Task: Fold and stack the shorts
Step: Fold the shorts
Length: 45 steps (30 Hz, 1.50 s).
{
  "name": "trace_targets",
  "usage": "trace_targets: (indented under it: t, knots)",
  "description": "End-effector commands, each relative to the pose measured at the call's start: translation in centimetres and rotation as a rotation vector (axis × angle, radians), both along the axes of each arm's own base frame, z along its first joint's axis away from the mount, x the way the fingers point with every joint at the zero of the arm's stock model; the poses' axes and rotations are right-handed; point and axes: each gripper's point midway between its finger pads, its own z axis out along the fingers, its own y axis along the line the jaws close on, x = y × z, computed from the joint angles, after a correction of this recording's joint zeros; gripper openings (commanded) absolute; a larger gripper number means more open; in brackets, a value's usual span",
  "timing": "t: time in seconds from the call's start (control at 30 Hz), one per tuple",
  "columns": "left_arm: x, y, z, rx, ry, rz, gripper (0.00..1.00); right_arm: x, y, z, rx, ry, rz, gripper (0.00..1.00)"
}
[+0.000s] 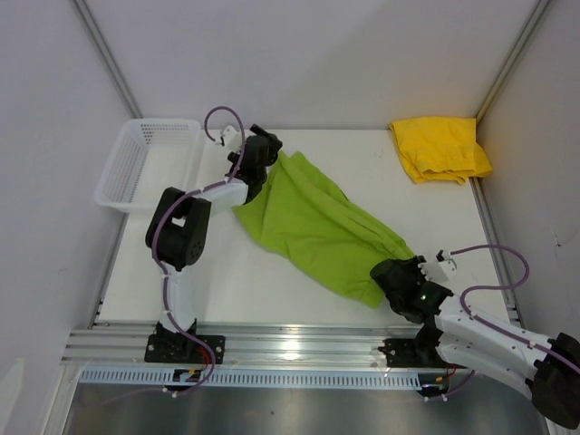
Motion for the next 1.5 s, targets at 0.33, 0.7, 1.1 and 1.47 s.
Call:
trace_targets:
  t: [0.33, 0.7, 1.1, 1.47]
  knots:
    - [-0.2, 0.0, 12.8, 0.098, -0.211, -0.071, 0.99, -0.3, -2.6, 2.5, -0.109, 0.006, -0.095, 0.93]
    - [-8.1, 3.5, 16.8, 0.281, -0.124, -0.171, 0.99, 1.1, 3.5, 9.9, -0.249, 0.008, 0.265, 0.88]
    - [-13.3, 6.4, 9.4, 0.259, 0.088, -0.304, 0.99, 8.1, 17.1, 12.9, -0.170, -0.111, 0.970, 0.23]
    - [-15.2, 8.4, 9.6, 0.262, 0.120, -0.287, 0.99, 14.8, 28.6, 10.9, 0.057, -0.238, 1.391, 0.00]
